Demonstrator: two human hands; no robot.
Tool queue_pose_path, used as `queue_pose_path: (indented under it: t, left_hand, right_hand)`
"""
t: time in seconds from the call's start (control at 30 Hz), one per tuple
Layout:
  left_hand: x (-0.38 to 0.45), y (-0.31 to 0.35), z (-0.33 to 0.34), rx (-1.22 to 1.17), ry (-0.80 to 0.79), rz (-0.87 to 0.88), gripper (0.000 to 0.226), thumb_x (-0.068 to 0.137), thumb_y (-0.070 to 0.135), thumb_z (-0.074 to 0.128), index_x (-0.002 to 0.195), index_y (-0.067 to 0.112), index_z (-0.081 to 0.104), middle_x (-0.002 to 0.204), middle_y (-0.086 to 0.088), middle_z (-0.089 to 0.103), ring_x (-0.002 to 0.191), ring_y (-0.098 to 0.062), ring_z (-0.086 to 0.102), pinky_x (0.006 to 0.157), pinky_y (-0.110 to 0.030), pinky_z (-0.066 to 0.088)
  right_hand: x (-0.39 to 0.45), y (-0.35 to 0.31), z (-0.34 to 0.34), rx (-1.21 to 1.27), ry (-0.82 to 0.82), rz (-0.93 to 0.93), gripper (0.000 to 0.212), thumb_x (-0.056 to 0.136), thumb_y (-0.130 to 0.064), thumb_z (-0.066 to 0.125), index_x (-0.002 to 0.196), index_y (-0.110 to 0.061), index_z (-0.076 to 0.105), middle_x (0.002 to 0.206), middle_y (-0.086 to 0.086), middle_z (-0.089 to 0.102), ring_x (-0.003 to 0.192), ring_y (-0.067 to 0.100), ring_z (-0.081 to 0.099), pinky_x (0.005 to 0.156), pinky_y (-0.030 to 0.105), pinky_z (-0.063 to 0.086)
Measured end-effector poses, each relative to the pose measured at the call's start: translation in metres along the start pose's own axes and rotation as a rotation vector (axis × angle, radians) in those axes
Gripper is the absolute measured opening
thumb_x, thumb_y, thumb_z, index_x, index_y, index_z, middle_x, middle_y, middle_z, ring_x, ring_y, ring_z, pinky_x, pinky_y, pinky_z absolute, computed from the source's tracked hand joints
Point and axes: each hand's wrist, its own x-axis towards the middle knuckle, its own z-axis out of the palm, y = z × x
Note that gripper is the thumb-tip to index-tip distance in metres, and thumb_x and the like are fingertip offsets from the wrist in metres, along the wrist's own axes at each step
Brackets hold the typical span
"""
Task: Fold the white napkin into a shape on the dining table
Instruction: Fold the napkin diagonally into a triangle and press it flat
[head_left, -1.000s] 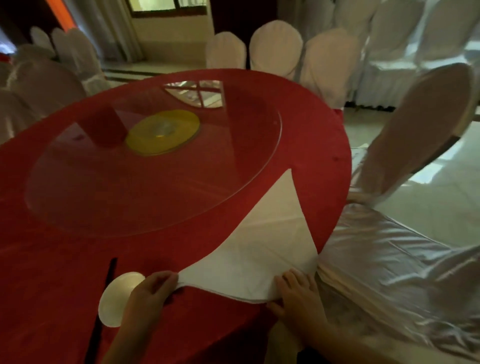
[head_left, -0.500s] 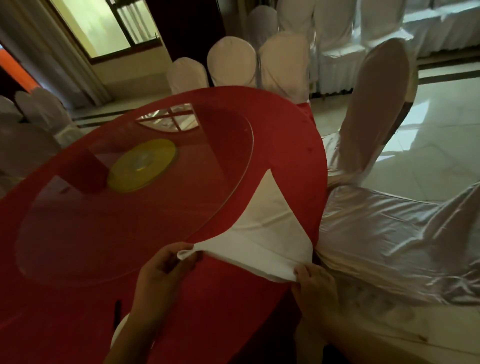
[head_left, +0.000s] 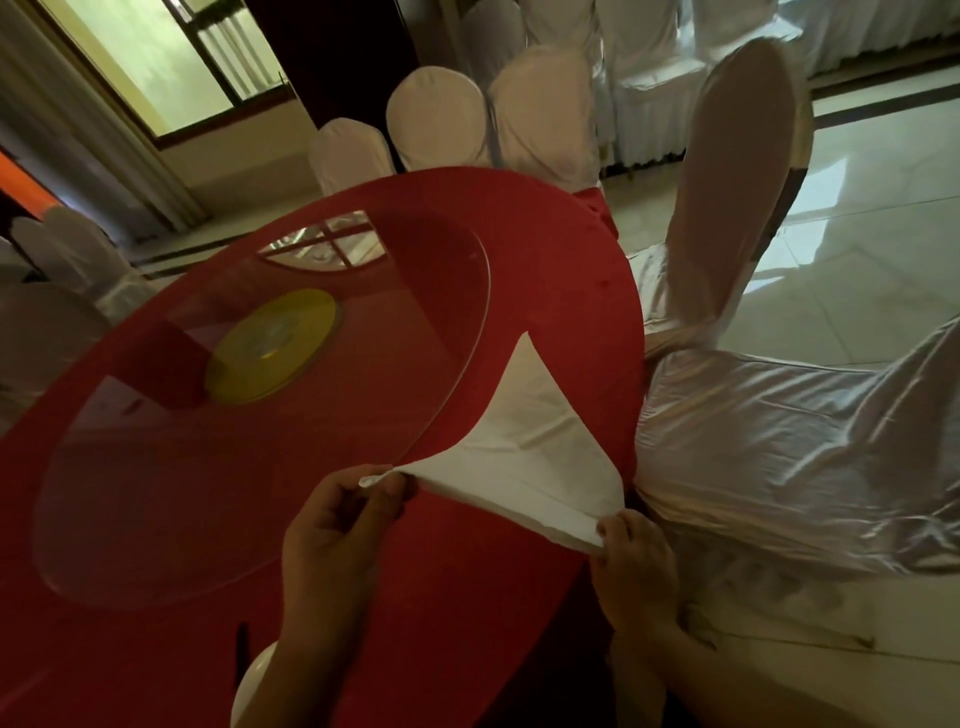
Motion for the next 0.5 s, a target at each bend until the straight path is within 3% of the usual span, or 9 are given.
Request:
queue_pose_path:
  t: [0.23, 0.33, 0.5]
  left_hand:
    - [0.010, -0.011, -0.005, 0.030, 0.051, -0.034, 0.021, 0.074, 0.041, 0.066, 0.088, 0.026, 0.072, 0.087, -0.001, 0.074, 0.082, -0.015, 0.070, 0.066, -0.017, 0.054]
    - [0.013, -0.017, -0.006, 0.016, 0.080, -0.063, 0.017, 0.076, 0.038, 0.065, 0.087, 0.027, 0.073, 0.088, -0.001, 0.074, 0.085, -0.019, 0.070, 0.072, -0.028, 0.055]
    - [0.027, -0.017, -0.006, 0.029, 0.103, -0.120, 0.014, 0.081, 0.039, 0.061, 0.083, 0.032, 0.073, 0.087, 0.004, 0.073, 0.082, -0.012, 0.070, 0.071, -0.027, 0.051]
  right_hand:
    - [0.002, 0.042, -0.005, 0.159, -0.013, 0.077, 0.022, 0.087, -0.004, 0.059, 0.108, -0.005, 0.068, 0.117, 0.015, 0.059, 0.105, 0.033, 0.053, 0.083, 0.040, 0.048]
    - [0.004, 0.052, -0.003, 0.320, -0.056, 0.155, 0.025, 0.092, -0.006, 0.055, 0.114, -0.004, 0.066, 0.126, 0.014, 0.056, 0.110, 0.030, 0.054, 0.089, 0.034, 0.045]
    - [0.011, 0.061, -0.005, 0.610, -0.204, 0.357, 0.026, 0.090, -0.018, 0.063, 0.115, -0.013, 0.068, 0.108, 0.005, 0.070, 0.094, 0.016, 0.064, 0.080, 0.031, 0.050]
